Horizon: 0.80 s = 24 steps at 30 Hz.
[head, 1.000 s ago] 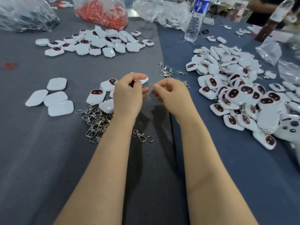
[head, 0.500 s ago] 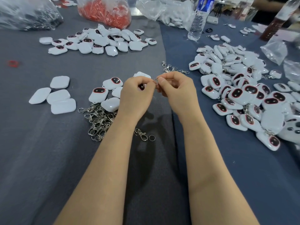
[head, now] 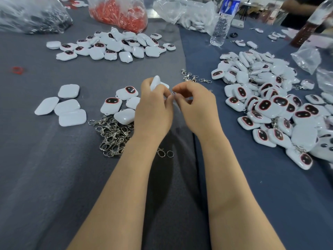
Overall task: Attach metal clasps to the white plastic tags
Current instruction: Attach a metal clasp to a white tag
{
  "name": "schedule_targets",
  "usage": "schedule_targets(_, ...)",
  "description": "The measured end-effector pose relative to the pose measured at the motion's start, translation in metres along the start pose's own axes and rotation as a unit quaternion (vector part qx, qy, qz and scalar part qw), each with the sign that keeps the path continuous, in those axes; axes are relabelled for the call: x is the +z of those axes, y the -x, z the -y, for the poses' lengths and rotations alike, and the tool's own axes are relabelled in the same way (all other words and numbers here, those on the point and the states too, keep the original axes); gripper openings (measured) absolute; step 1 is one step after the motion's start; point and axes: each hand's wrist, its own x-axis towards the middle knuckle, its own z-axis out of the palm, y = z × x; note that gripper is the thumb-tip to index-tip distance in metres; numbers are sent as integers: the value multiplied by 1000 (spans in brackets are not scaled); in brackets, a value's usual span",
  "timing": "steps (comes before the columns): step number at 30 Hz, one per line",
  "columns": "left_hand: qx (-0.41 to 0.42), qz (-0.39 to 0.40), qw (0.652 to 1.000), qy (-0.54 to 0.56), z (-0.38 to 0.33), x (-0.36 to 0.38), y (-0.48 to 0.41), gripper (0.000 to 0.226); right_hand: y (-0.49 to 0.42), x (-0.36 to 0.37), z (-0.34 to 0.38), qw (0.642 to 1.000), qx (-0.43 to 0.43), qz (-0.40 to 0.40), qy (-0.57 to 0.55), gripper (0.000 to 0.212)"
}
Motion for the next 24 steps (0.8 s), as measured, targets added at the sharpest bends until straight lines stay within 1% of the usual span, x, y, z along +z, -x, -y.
schedule_targets(3,10,1,999,-30,-2,0,0,12,1,2,0,1000,6,1,-19,14)
schedule_targets(6,11,-18,1000,-1,-2,0,0,10,1,2,1,998,30,-10,-46,16)
schedule_targets(12,10,-26,999,29,1,3,0,5,1,0,4,994,57,-28,-90,15)
schedule_targets(17,9,-34,999,40,2,4,0,6,2,0,7,992,66,-34,-105,14)
schedule_targets(20,11,-38,998,44,1,4,-1,7,3,0,9,991,64,-40,-115,16)
schedule_targets(24,8,-44,998,43,1,4,0,7,3,2,11,991,59,-40,-110,13)
